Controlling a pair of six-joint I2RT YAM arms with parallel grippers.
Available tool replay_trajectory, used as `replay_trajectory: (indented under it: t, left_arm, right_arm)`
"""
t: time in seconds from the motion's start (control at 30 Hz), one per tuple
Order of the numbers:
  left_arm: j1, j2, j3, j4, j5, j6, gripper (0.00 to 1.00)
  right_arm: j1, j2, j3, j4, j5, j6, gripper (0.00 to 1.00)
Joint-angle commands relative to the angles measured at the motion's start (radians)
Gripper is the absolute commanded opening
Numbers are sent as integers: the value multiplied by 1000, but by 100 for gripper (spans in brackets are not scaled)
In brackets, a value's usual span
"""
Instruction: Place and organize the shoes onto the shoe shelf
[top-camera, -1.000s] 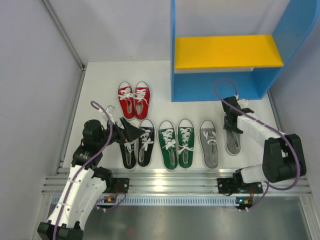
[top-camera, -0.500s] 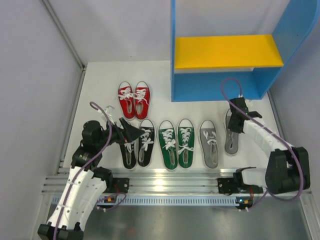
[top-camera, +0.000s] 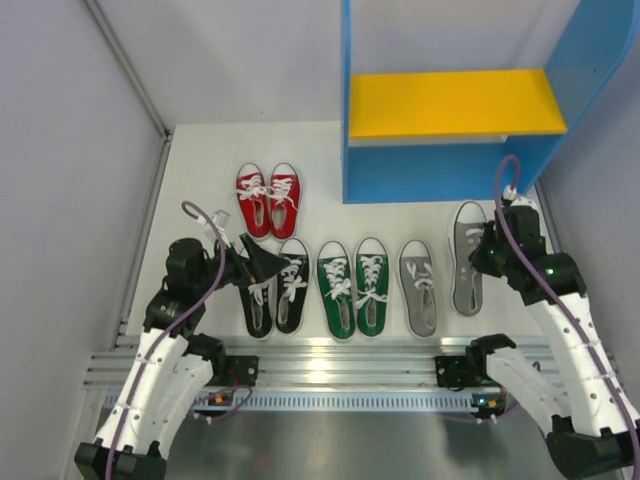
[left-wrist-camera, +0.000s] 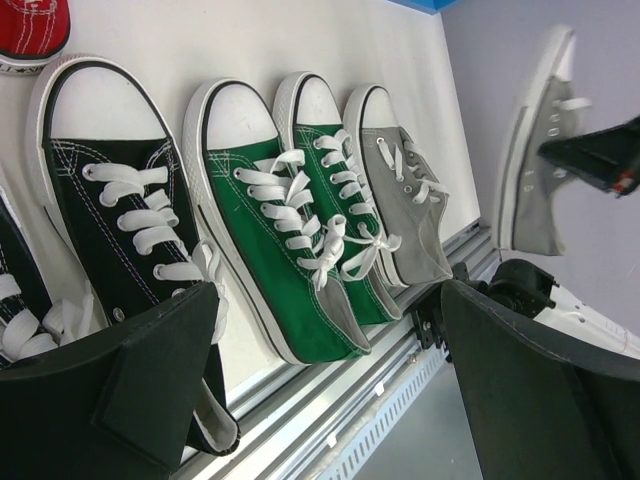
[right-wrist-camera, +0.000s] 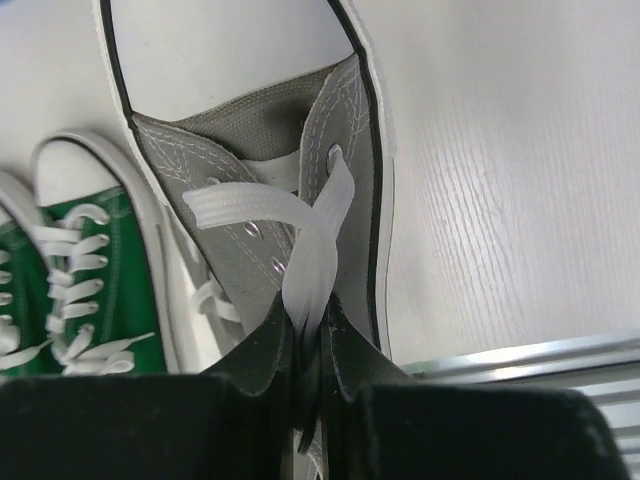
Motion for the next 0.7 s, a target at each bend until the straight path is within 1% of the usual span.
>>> replay_trajectory:
  t: [0.0,0.13,0.3,0.4,0.43,0.5,0.53,0.57,0.63,0.67]
  left_arm:
    - [-4,15,44,15,-3,5,98]
    - [-4,18,57,13,-8,14,98]
    - [-4,27,80,13,-8,21,98]
    - [-4,38,98,13,-5,27,98]
    - [-4,39,104,13,-6,34,98]
    - [-4,44,121,13,0,42,98]
    - [-4,44,124,13,-2,48,98]
    - [-5,46,129,13,0,48,98]
    - [-4,46,129,13,3,51,98]
    - [-4,44,127,13,6,50,98]
  right_arm:
    - [9,-48,196,-14,-2,-64,0]
    - [11,-8,334,20,26,-112,0]
    - [11,145,526,109,116,-191,0]
    - [9,232,601,215,198,-248,0]
    - [9,254,617,282,221,-268,0]
    - [9,324,675,342,290,-317,0]
    - [9,347,692,400,308,-337,0]
    - [5,398,734,426,334,-383,0]
    - [-3,455,790,454,360,-424,0]
    - [-15,516,852,469,371,-447,0]
